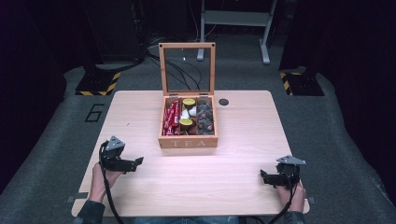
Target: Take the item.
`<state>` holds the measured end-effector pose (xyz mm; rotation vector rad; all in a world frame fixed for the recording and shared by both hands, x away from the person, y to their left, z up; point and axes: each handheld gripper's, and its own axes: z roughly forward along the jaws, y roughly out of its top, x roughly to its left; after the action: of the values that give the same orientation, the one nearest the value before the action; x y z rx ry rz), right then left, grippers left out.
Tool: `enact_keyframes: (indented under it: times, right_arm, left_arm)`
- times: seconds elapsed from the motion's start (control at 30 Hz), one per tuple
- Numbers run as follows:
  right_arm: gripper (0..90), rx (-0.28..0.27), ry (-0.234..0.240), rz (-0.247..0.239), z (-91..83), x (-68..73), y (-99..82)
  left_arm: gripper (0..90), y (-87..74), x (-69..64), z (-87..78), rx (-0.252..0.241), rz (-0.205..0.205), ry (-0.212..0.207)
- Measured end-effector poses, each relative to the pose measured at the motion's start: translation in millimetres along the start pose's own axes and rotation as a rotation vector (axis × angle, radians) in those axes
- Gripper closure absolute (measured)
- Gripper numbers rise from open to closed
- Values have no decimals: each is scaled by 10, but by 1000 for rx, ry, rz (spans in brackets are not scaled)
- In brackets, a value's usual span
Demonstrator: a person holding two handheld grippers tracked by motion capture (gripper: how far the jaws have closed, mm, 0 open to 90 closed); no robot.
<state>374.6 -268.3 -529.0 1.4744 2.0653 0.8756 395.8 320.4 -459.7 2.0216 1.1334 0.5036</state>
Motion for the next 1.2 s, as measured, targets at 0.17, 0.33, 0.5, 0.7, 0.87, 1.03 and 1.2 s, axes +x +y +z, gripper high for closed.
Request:
enact_keyframes:
  times: [0.17, 0.33, 0.5, 0.7, 0.87, 1.03, 1.2]
  right_arm:
    - [26, 2, 1, 0, 0, -1, 1]
    - [27, 1, 0, -1, 0, 0, 1]
    - [27, 0, 0, -1, 0, -1, 1]
    - [28, 0, 1, -2, 0, -1, 1]
    - [29, -2, 2, -2, 0, -1, 0]
    - [29, -3, 2, -2, 0, -1, -1]
    - [30, -2, 2, -3, 0, -1, -1]
  left_arm:
    - [27, 141, -17, 33, -6, 20, -19]
    - [28, 344, -80, 113, -9, 42, -35]
    - [29, 470, -113, 144, -26, 54, -52]
    - [46, 672, -152, 247, -22, 74, -92]
    - [53, 809, -206, 326, -23, 92, -101]
    - [62, 929, -233, 387, -23, 109, -102]
    - [75, 1117, -311, 490, -28, 125, -114]
